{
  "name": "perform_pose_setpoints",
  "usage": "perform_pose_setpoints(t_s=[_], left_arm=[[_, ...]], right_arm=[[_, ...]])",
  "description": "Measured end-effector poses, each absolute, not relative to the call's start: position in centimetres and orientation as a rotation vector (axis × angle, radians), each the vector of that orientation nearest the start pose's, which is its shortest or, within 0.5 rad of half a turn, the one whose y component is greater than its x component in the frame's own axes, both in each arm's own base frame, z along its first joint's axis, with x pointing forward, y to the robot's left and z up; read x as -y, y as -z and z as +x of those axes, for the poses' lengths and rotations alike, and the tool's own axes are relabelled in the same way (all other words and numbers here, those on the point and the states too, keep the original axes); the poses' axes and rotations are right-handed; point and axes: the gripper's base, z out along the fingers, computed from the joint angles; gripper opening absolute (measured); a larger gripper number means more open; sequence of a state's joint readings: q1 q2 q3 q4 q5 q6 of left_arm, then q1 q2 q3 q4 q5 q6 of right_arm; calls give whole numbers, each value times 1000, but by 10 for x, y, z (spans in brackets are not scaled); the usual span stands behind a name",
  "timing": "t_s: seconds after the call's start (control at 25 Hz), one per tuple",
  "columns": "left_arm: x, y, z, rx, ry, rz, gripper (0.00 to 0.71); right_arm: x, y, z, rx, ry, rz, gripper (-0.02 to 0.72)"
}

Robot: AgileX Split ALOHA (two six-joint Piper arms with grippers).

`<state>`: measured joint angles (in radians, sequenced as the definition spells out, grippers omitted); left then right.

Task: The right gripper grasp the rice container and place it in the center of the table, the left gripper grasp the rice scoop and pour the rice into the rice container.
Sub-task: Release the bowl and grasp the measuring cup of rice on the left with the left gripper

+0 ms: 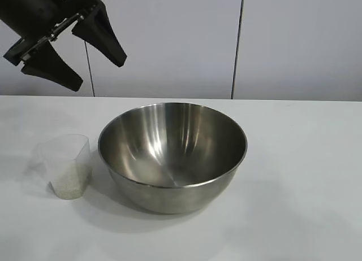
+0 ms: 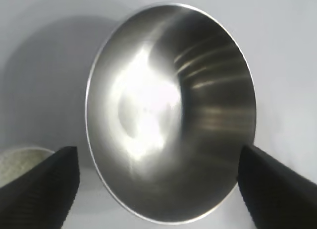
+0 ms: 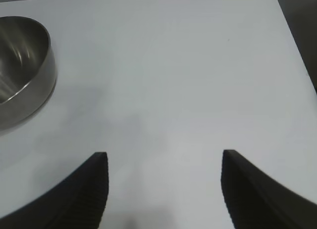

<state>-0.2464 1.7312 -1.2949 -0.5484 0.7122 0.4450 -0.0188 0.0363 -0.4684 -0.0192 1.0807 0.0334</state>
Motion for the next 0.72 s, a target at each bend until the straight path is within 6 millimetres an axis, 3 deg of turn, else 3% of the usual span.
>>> perform_pose_setpoints(t_s=[0.12, 0.28, 0.4, 0.52, 0.72], left_arm=[[110, -264, 356, -2482, 336, 518, 538], [93, -300, 347, -2365, 175, 421, 521], [83, -328, 322, -2200, 149, 298, 519], [70, -339, 280, -2018, 192, 174, 519], [57, -294, 217, -1827, 217, 217, 519]], right_arm=[[2, -267, 3, -2131, 15, 56, 453], [2, -267, 3, -2131, 15, 56, 453], [2, -267, 3, -2131, 15, 56, 453], [2, -267, 3, -2131, 15, 56, 453], [2, -267, 3, -2129, 15, 56, 453]])
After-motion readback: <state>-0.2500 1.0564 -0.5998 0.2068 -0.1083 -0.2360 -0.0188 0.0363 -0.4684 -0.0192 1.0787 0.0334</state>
